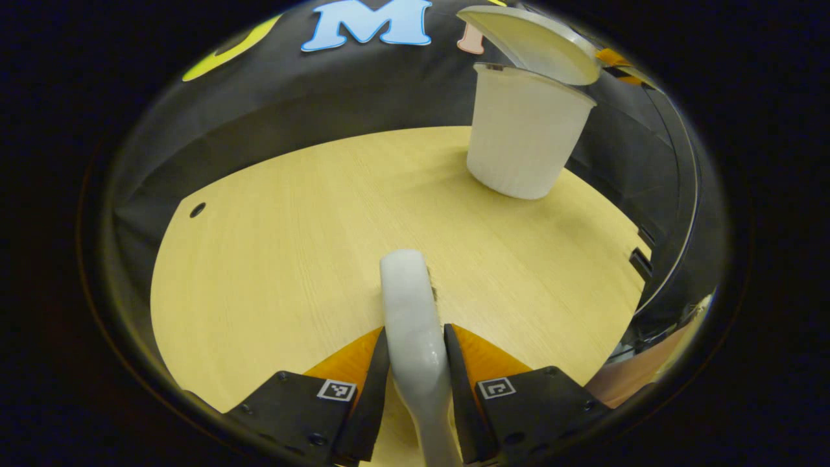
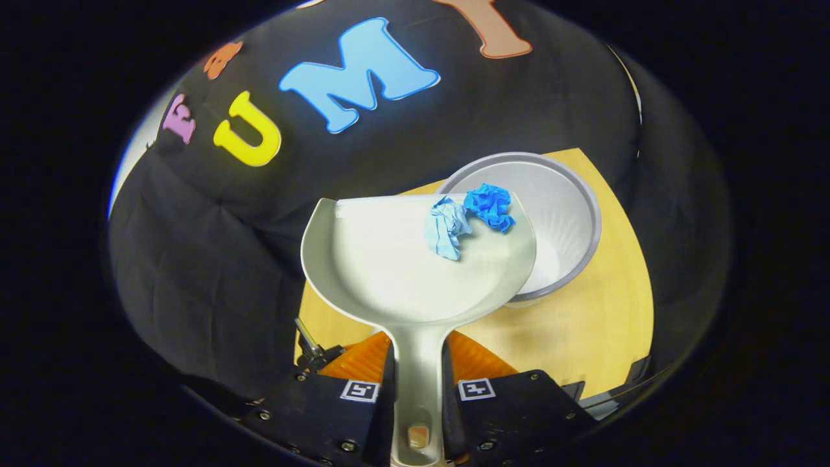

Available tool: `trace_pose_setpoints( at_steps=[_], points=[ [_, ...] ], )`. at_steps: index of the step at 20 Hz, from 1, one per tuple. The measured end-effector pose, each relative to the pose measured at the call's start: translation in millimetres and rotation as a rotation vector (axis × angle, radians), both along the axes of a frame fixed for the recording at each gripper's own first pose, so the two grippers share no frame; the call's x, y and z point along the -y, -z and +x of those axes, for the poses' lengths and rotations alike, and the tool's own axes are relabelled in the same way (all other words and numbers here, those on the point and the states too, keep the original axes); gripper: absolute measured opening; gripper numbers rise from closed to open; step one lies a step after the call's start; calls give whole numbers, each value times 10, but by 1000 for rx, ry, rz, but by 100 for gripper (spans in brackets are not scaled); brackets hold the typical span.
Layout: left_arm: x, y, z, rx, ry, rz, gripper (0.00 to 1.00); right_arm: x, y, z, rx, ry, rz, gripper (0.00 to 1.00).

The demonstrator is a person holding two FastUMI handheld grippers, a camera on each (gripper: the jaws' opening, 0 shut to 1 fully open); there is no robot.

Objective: Pick up the small broom and dustpan from the desktop, sweep the trash into the dustpan with the broom, and then empty the trash into the garbage bin.

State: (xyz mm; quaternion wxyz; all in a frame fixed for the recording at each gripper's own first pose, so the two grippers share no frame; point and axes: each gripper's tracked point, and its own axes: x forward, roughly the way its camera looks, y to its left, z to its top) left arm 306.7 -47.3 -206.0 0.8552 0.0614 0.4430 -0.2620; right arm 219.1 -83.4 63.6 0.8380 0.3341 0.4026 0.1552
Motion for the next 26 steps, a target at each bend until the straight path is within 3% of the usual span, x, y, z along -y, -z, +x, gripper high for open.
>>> trace_pose_setpoints(
  at_steps=[5, 9, 12, 19, 26],
  points=[
    [40, -21, 45, -2, 0, 2, 55, -65, -45, 315, -63, 120, 408, 30],
    [74, -4, 41, -9, 11, 5, 55, -10, -231, 323, -54, 208, 728, 33],
    [109, -20, 46, -8, 16, 3, 55, -8, -251, 329, -52, 249, 888, 29],
    [112, -59, -1, 5, 5, 3, 55, -99, -326, 209, -34, 233, 906, 29],
    [-173, -32, 14, 11, -86, -1, 55, -526, -475, -281, 68, 123, 784, 30]
  ],
)
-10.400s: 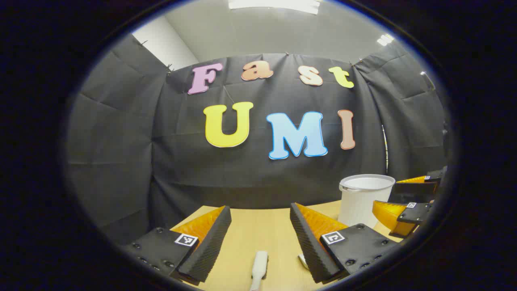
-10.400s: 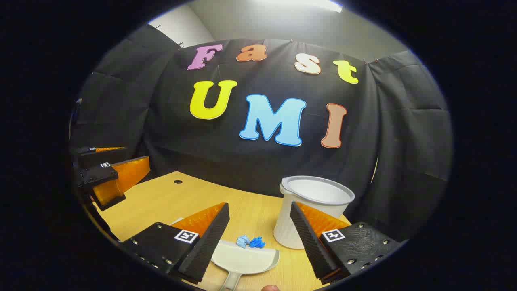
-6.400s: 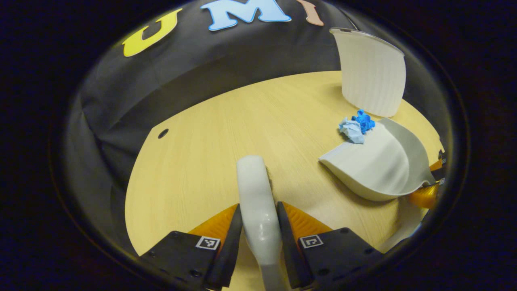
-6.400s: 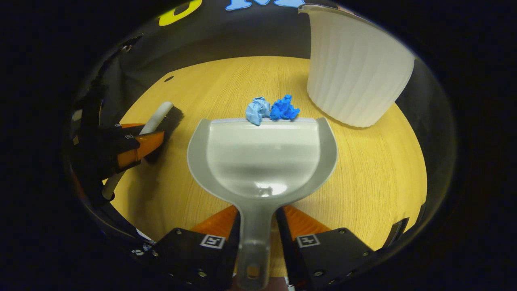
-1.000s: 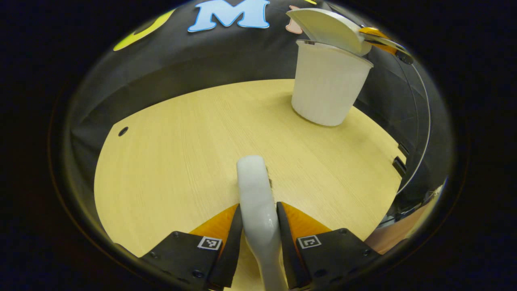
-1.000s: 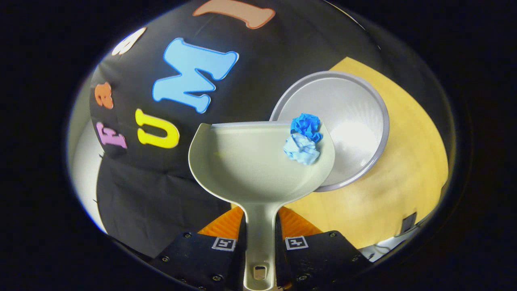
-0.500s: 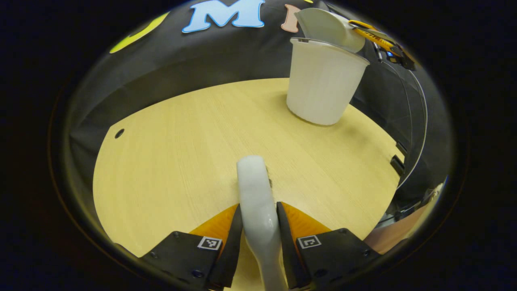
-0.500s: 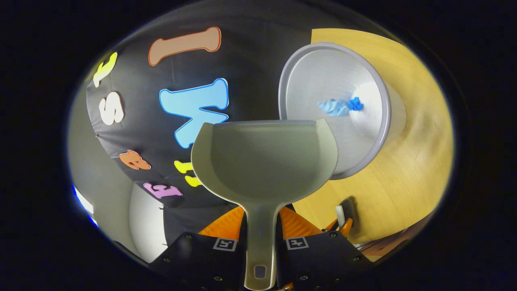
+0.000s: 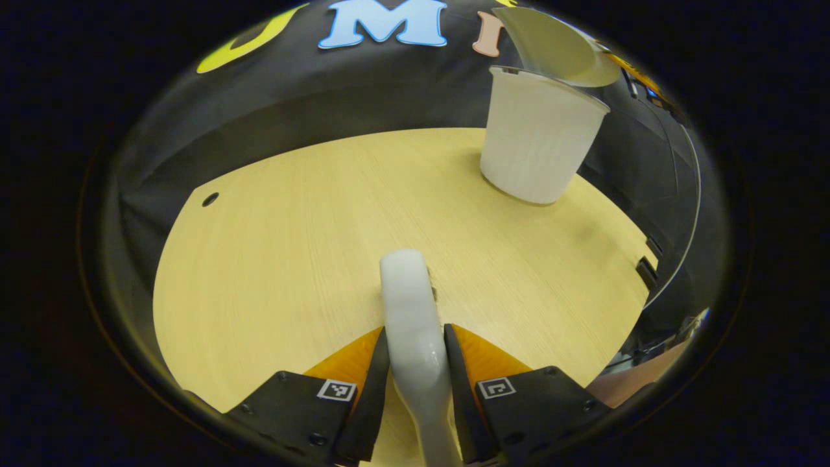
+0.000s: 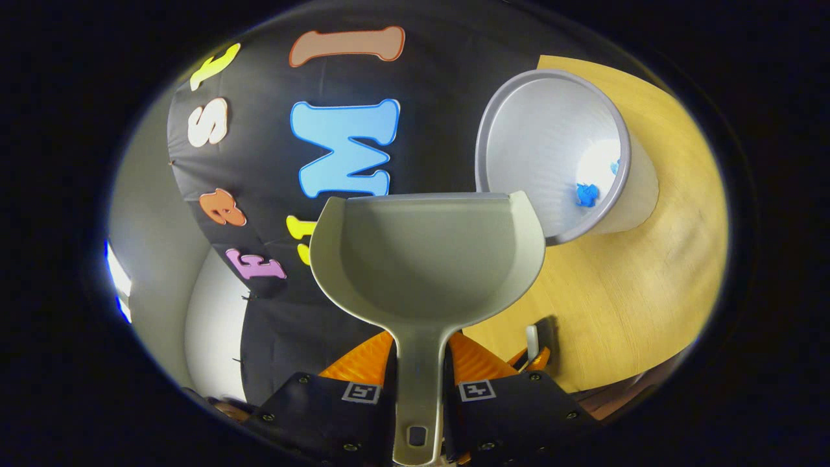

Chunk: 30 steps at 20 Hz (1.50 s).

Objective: Pick up the small broom and dustpan from the desktop, sweep the trash into the dustpan with the broom, and then empty the trash into the garbage bin.

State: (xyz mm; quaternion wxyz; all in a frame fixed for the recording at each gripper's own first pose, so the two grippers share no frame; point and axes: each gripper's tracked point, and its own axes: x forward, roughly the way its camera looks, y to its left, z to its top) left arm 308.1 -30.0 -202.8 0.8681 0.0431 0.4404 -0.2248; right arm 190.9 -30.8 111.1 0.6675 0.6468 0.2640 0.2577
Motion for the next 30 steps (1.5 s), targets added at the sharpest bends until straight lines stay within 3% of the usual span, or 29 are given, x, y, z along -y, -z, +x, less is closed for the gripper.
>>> trace_pose_setpoints(
  at_steps=[8, 13, 14, 15, 18, 30],
  points=[
    [-335, 32, -68, -4, -80, -1, 55, -793, 348, -542, 53, -17, -263, 29],
    [-506, 77, -86, -8, -114, 13, 55, -1128, 759, -670, -8, -36, -315, 29],
    [-533, 70, -86, -6, -123, 13, 55, -1187, 873, -684, -22, -42, -333, 25],
    [-559, 67, -97, -4, -134, 14, 55, -1225, 988, -690, -37, -49, -352, 29],
    [-590, 60, -101, -3, -168, 16, 55, -1308, 1386, -729, -79, -69, -437, 29],
    [-351, 137, -20, -22, -275, 38, 55, -1218, 2839, -646, -115, -93, -943, 30]
  ],
)
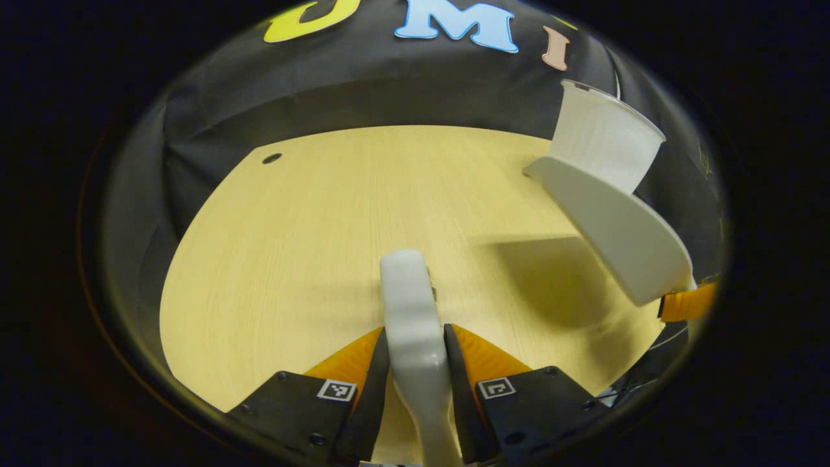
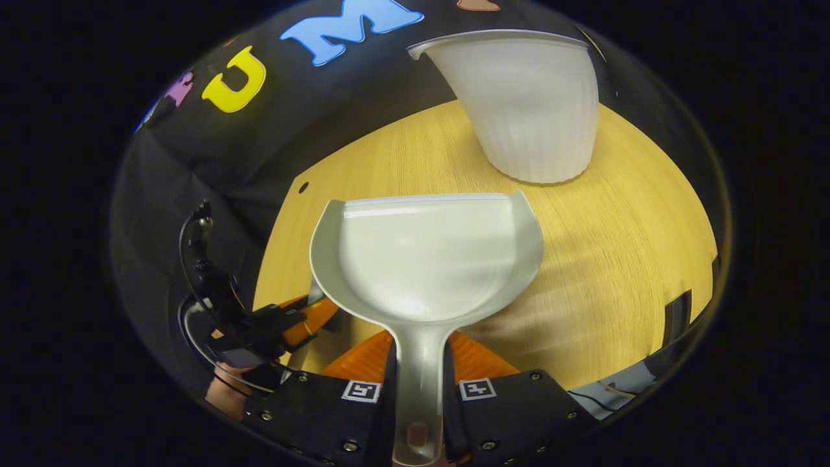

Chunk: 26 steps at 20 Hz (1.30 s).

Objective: Pick up the small broom and dustpan from the desktop, sweep the trash into the dustpan with the broom, and then empty the trash into the garbage bin.

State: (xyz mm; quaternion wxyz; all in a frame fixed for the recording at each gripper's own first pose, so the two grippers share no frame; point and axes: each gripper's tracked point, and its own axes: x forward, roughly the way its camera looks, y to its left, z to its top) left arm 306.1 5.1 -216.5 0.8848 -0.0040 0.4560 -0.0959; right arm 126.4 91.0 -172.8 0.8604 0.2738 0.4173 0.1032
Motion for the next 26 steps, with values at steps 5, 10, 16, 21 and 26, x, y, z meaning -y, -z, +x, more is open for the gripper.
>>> trace_pose_setpoints(
  at_steps=[5, 10, 16, 21, 26],
  points=[
    [97, 48, 79, -1, -7, 33, 55, 111, 322, 30, 10, 6, -140, 30],
    [114, 89, 198, -2, -9, 62, 54, 126, 533, 36, -1, -7, -219, 30],
    [80, 129, 310, 11, -8, 95, 55, 145, 569, 9, -7, -3, -269, 31],
    [100, 140, 312, 0, -8, 95, 58, 154, 577, -9, -20, -8, -286, 33],
    [162, 89, 382, -7, -19, 93, 75, 164, 566, -44, -34, -8, -294, 35]
  ],
)
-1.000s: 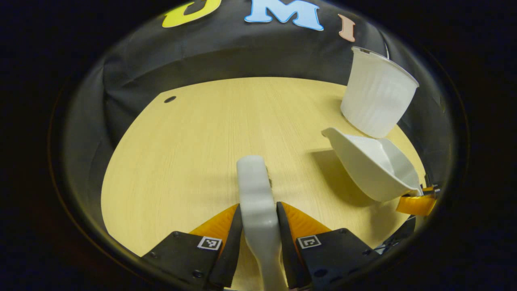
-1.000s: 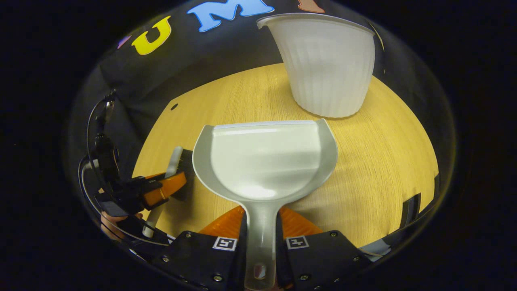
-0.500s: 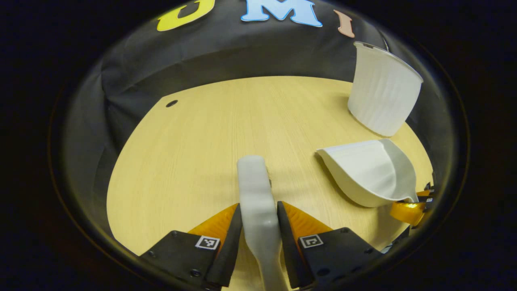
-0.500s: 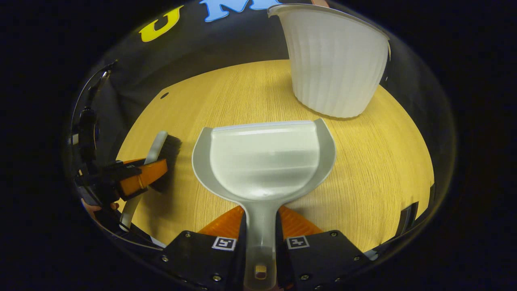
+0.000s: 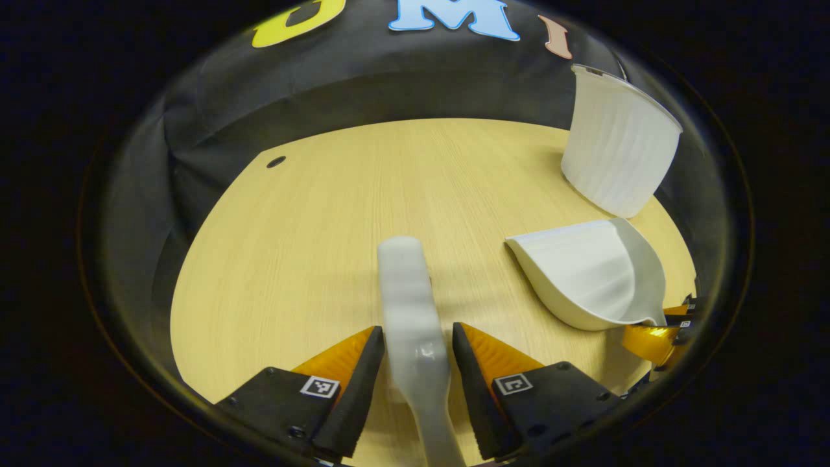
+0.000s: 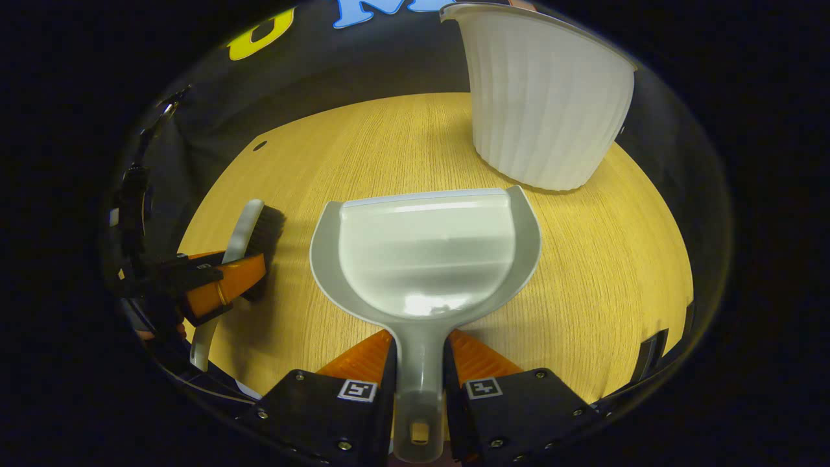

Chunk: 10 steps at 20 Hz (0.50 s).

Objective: Pick up the small broom and dustpan from the desktop, sweep the trash into the dustpan with the broom, and then empty the trash into the garbage bin.

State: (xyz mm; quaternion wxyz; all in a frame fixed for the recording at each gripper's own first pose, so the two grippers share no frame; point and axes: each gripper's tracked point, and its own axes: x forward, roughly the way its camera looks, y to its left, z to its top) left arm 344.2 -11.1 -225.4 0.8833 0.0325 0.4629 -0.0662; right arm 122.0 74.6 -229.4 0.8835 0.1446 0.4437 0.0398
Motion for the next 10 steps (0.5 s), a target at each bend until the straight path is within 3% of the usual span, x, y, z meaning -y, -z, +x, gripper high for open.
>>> trace_pose_setpoints(
  at_steps=[1, 2, 4, 7, 8, 9, 10],
  points=[
    [11, -33, 31, 5, -2, 3, 75, 7, -19, 1, 0, -2, -2, 36],
    [15, -70, 56, 12, -4, 8, 84, 7, -20, 4, 0, -5, -8, 30],
    [42, -187, 129, 36, -5, 10, 100, 34, -66, -2, 14, -27, -11, 54],
    [118, -432, 266, 86, -9, -5, 100, 94, -183, -4, 56, -50, -27, 89],
    [152, -537, 325, 109, -7, -12, 100, 137, -231, -21, 67, -57, -49, 95],
    [110, -459, -30, 141, -8, -13, 100, 213, -304, -39, 82, -61, -72, 98],
    [128, -625, 314, 176, -11, -16, 100, 269, -412, -38, 113, -62, -87, 98]
  ],
)
